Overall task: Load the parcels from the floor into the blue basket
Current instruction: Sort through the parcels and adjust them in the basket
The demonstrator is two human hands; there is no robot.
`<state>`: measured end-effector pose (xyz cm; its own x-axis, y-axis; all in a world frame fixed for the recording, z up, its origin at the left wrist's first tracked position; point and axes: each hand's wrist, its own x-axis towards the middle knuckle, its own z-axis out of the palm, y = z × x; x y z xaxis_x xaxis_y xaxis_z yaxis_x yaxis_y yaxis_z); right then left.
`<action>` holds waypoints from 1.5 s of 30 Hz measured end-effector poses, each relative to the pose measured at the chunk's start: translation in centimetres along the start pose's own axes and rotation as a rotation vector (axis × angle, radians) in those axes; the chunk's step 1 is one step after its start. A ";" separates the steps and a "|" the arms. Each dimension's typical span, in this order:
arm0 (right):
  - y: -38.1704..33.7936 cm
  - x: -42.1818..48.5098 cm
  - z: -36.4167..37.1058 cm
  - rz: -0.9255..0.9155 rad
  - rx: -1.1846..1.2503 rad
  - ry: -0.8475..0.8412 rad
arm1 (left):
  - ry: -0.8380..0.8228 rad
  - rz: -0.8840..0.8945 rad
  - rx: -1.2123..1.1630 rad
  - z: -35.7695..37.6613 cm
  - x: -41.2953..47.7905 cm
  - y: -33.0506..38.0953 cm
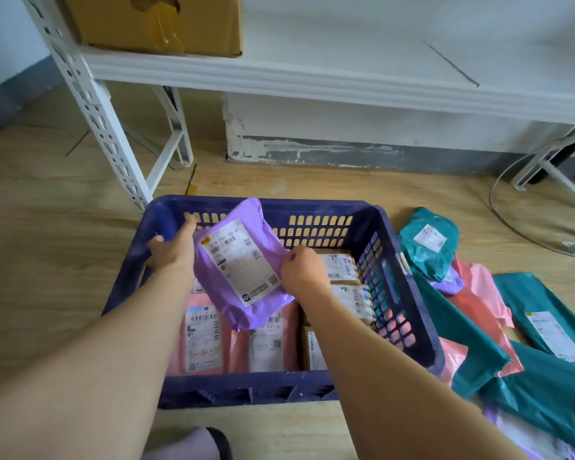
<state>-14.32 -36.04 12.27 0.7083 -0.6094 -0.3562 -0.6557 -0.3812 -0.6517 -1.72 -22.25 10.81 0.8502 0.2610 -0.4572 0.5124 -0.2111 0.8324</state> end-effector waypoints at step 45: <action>3.4 11.2 17.1 -0.387 -0.798 -0.531 | -0.816 0.323 1.262 3.0 11.0 -11.8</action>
<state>-4.14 -32.21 -5.38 0.8046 -0.0357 -0.5927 -0.2039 -0.9541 -0.2194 1.91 -19.71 -4.96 0.5588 -0.4333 -0.7071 -0.2934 -0.9008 0.3202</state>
